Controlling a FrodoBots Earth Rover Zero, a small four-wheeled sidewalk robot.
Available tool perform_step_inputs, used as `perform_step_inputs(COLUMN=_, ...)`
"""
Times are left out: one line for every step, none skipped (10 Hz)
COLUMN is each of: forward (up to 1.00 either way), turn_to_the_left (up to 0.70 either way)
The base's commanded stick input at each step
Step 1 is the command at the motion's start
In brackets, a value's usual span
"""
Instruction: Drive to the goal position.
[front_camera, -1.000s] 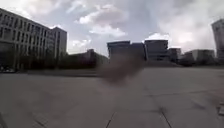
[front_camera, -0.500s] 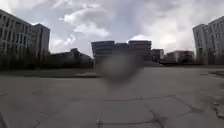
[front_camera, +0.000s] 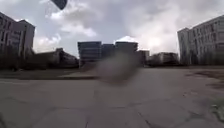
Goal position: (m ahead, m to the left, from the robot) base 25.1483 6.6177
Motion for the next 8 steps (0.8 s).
perform_step_inputs(forward=0.70, turn_to_the_left=-0.06)
perform_step_inputs(forward=0.70, turn_to_the_left=-0.03)
perform_step_inputs(forward=0.70, turn_to_the_left=-0.03)
perform_step_inputs(forward=0.70, turn_to_the_left=-0.03)
perform_step_inputs(forward=0.70, turn_to_the_left=-0.02)
perform_step_inputs(forward=0.70, turn_to_the_left=-0.02)
perform_step_inputs(forward=0.70, turn_to_the_left=-0.02)
perform_step_inputs(forward=0.70, turn_to_the_left=-0.02)
